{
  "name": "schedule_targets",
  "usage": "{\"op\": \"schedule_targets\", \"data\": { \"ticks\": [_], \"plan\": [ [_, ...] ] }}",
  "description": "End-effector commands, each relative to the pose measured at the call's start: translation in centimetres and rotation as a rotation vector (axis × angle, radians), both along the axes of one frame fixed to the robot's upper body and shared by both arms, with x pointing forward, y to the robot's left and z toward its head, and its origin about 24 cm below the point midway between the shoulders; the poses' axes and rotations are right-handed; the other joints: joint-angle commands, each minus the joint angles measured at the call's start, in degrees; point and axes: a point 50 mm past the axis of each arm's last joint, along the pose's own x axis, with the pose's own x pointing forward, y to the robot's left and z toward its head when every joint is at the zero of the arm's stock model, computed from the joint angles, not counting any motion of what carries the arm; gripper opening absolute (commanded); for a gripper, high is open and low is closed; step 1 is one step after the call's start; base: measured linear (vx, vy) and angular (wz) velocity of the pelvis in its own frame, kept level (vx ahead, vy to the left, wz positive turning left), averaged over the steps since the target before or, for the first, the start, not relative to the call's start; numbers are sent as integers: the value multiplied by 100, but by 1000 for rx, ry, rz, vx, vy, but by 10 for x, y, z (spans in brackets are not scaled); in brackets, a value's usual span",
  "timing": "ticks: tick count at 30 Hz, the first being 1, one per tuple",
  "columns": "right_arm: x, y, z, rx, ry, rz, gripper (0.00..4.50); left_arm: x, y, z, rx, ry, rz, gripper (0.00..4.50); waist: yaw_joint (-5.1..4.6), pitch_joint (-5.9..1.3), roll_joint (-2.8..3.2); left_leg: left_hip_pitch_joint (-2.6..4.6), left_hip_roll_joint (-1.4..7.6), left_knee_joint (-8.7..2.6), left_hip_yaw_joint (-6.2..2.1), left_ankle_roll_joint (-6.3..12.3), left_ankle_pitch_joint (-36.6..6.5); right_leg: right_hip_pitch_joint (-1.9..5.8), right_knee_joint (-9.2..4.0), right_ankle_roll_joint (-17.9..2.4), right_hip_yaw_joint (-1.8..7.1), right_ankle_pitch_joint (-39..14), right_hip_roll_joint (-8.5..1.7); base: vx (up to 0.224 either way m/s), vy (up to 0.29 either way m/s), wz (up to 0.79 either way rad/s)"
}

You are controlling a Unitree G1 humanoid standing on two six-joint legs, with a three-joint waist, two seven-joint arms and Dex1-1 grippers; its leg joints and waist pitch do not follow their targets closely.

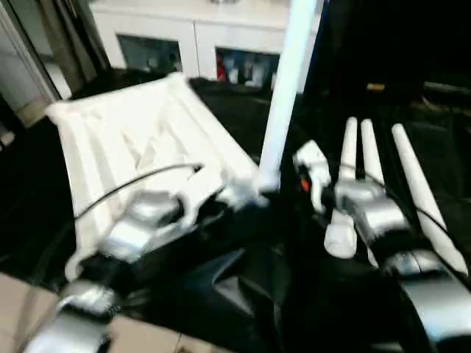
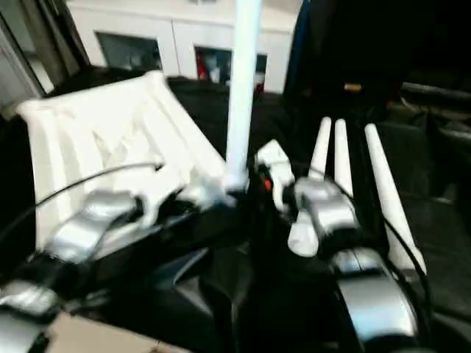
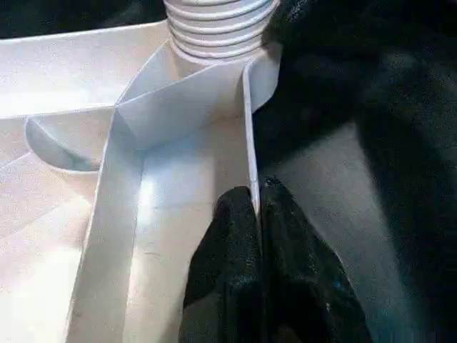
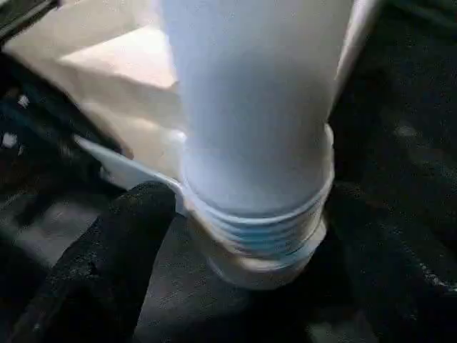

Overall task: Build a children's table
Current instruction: Rotate leg to tighten

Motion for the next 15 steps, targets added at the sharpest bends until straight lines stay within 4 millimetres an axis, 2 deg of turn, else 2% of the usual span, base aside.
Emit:
{"op": "schedule_targets", "data": {
  "ticks": [1,2,4,6,8,11,12,13,15],
  "plan": [
    [0,5,9,7,-36,51,381,-5,-13,15,-39,-60,-133,0,26,-398,-11,56,420,-291,-113,852,-44,382,-256,-1619,331,611,-589,0,0,0],
    [-2,5,12,23,-42,75,381,-8,-10,15,-34,-53,-162,0,49,-401,9,85,426,-283,-105,819,-49,353,-249,-1648,331,649,-571,0,0,0],
    [-6,5,13,34,-42,106,381,-11,-7,15,-34,-43,-177,0,73,-406,8,81,428,-282,-109,817,27,355,-227,-1647,329,754,-564,0,0,0],
    [-9,5,14,35,-39,133,381,-12,-5,16,-34,-41,-186,0,109,-433,-2,64,408,-233,-108,868,218,348,-178,-1648,335,1036,-560,0,0,0],
    [-14,6,12,35,-35,169,381,-13,-3,16,-31,-41,-187,0,132,-428,-17,37,403,-216,-109,912,241,337,-166,-1612,335,1083,-564,0,0,0],
    [-17,7,12,40,-27,183,381,-13,-1,15,-29,-40,-191,0,133,-398,-12,29,405,-248,-113,781,-107,340,-230,-1553,334,527,-576,0,0,0],
    [-17,7,11,40,-26,184,381,-14,-1,15,-29,-39,-191,0,128,-385,-8,48,411,-271,-116,628,-300,334,-263,-1498,338,179,-571,0,0,0],
    [-17,8,11,42,-21,185,357,-13,0,15,-25,-39,-188,0,125,-387,-6,54,412,-275,-114,583,-329,333,-264,-1493,341,128,-574,0,0,0],
    [-17,9,9,29,-19,186,349,-13,0,15,-25,-37,-185,0,124,-400,-16,48,395,-267,-113,519,-256,344,-247,-1482,348,218,-569,0,0,0]
  ]
}}
